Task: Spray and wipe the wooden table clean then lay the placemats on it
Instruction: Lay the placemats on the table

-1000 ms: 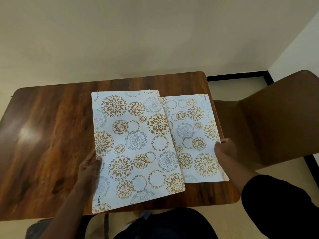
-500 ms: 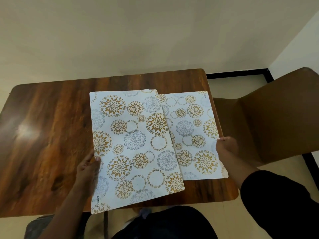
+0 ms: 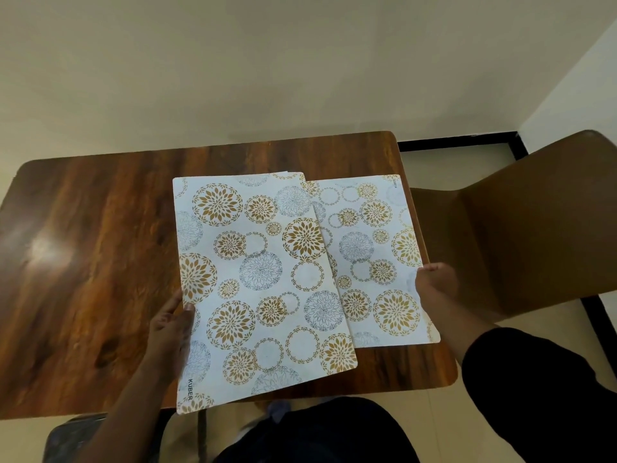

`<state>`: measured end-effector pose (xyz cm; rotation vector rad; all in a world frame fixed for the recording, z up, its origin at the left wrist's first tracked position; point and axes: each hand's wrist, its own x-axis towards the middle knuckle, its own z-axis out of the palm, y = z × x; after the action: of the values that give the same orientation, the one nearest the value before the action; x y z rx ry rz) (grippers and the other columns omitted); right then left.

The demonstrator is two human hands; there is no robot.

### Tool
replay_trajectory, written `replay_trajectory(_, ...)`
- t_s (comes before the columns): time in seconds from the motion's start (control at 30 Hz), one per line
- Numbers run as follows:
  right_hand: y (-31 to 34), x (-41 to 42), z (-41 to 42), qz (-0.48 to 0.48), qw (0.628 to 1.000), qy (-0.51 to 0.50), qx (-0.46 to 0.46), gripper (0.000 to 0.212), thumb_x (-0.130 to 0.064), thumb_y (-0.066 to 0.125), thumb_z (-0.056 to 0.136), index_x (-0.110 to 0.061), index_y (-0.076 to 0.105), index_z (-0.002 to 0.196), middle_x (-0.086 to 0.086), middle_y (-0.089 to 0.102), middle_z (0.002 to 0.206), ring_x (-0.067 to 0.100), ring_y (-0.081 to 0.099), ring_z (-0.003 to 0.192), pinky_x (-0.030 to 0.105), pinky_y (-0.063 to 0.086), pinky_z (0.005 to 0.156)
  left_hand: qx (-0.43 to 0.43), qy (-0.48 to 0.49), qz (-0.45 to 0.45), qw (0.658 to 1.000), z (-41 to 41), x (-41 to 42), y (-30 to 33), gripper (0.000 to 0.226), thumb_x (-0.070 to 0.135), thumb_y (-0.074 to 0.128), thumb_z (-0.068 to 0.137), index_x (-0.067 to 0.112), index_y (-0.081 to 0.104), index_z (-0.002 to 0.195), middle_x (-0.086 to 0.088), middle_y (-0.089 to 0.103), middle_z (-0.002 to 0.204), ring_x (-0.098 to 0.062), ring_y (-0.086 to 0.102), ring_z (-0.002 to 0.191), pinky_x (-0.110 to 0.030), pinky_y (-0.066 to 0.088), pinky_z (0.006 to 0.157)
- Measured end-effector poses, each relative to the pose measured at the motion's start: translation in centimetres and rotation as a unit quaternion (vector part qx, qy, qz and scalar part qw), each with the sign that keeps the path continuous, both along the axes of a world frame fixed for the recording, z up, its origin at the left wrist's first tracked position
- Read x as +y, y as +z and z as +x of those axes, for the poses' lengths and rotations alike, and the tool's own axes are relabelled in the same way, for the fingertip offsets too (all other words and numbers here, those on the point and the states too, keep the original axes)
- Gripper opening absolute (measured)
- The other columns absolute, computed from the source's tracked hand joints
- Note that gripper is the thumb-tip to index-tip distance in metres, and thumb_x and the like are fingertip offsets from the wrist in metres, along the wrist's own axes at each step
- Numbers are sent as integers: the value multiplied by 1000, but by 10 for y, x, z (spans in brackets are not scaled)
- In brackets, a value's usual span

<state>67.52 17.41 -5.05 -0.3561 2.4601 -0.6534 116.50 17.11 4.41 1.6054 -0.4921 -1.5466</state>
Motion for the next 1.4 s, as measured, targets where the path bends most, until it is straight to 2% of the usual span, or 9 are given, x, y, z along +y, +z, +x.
replay_trajectory(0.23,4,-1,4,-6,1000,-4,-5,6,-13,64,96,-15,65,101,7,64,99,25,59,80,31,46,66,4,11,7,1000,-6,-3,3,37,1,46,109,22,67,131,-6,79,118,-22,80,94,-39,67,71)
replay_trajectory(0.37,3,2,5,0,1000,23,0,16,-13,62,98,-14,65,114,9,67,106,15,52,65,25,37,53,8,0,-1,1000,-7,-1,3,36,2,46,109,21,67,132,-7,79,118,-24,80,94,-42,67,73)
replay_trajectory(0.57,3,5,2,3,998,60,16,20,-12,61,99,-10,67,118,13,70,116,11,46,63,24,33,52,22,-7,-8,1000,-12,1,1,39,-1,43,110,22,72,124,-7,79,119,-23,80,98,-41,67,74)
replay_trajectory(0.7,5,5,3,15,995,91,49,17,-15,62,99,-12,67,115,13,71,116,22,58,78,25,40,56,36,-18,-10,999,-14,2,1,50,0,43,110,28,84,105,-5,80,115,-23,80,96,-41,67,74)
replay_trajectory(0.77,5,5,3,22,991,116,68,16,-16,63,98,-14,67,114,12,71,117,27,65,89,30,48,66,34,-20,-15,999,-15,2,2,46,-1,42,110,25,81,111,-4,81,113,-22,80,95,-40,67,73)
replay_trajectory(0.97,-2,5,3,42,983,159,85,21,-9,60,97,-14,69,115,12,69,121,35,65,108,32,45,74,40,-12,-27,999,-19,4,3,54,-1,43,110,31,86,101,-4,81,114,-22,80,97,-42,67,76)
replay_trajectory(1.2,12,-5,12,0,978,185,98,22,-12,60,98,-13,73,116,8,72,119,32,68,106,33,52,76,29,-4,-33,999,-17,5,-2,37,-1,44,109,20,69,128,-7,78,122,-23,79,101,-41,67,76)
replay_trajectory(1.3,25,-19,35,-98,969,226,-17,12,-20,62,100,-20,74,100,5,76,110,27,71,97,39,58,81,34,-4,-44,998,-17,6,-2,37,-1,44,109,18,68,131,-6,78,122,-24,79,102,-42,67,78)
replay_trajectory(1.4,54,-32,69,-143,930,223,-256,25,-34,62,105,-12,74,104,18,78,103,23,71,75,38,60,70,35,10,-47,998,-13,5,-5,38,-1,44,109,21,72,123,-6,78,123,-22,79,103,-40,67,79)
